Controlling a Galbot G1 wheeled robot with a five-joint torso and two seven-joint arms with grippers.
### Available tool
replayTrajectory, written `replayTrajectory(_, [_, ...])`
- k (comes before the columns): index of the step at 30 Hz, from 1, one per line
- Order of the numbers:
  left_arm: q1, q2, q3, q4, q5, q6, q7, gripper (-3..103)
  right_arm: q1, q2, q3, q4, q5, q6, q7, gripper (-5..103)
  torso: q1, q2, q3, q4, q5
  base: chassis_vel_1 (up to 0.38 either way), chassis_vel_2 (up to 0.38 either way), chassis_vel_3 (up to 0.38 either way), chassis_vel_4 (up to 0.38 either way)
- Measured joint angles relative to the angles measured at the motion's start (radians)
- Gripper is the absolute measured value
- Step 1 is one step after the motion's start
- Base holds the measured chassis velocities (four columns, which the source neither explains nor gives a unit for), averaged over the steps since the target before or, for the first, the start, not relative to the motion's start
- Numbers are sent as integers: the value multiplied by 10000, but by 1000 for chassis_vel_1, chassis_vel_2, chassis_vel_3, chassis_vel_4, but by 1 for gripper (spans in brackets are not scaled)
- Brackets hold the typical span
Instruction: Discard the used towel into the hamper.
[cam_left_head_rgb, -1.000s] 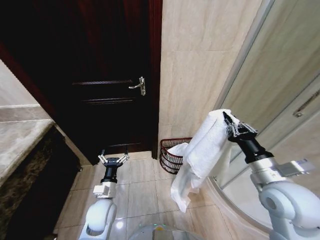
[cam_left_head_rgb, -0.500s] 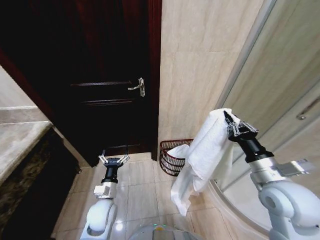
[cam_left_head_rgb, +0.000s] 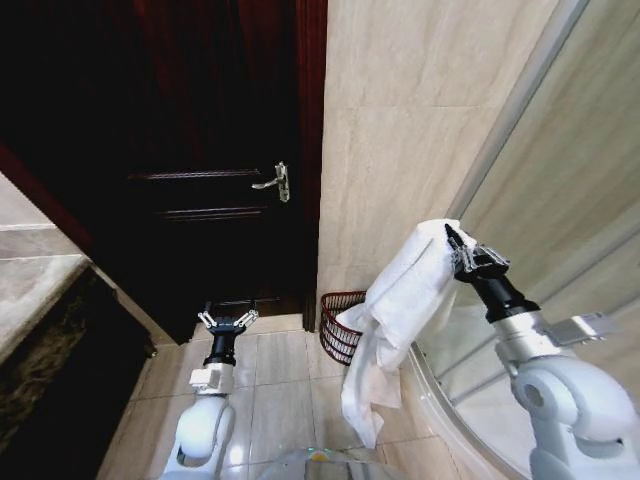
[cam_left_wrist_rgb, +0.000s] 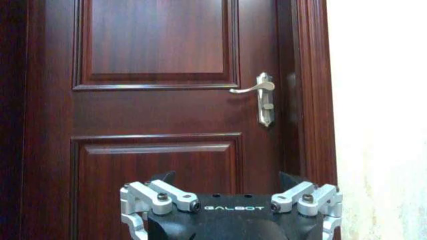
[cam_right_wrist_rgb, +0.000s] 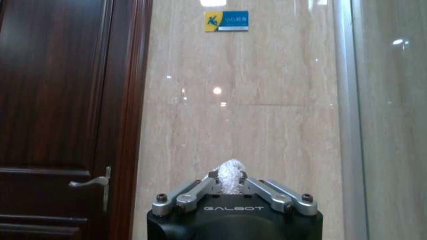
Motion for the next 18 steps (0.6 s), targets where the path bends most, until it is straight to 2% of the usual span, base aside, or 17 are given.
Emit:
replayTrajectory(12, [373,245,-84,-235,-22,364,17,100,1005,27,-262,-438,40,-410,-23,5,282,622,358,1,1,3,-4,-2,3])
replayTrajectory(16, [487,262,-55,-308,-150,368,53,100,1258,-42,-278,-347,122,-651,156,5,352,789,445,3,1,0,0,0,0])
replayTrajectory(18, [483,349,78,-303,-278,323,150,100,1348,-333,-122,-11,412,-934,618,5,430,952,532,2,-3,0,0,0,0])
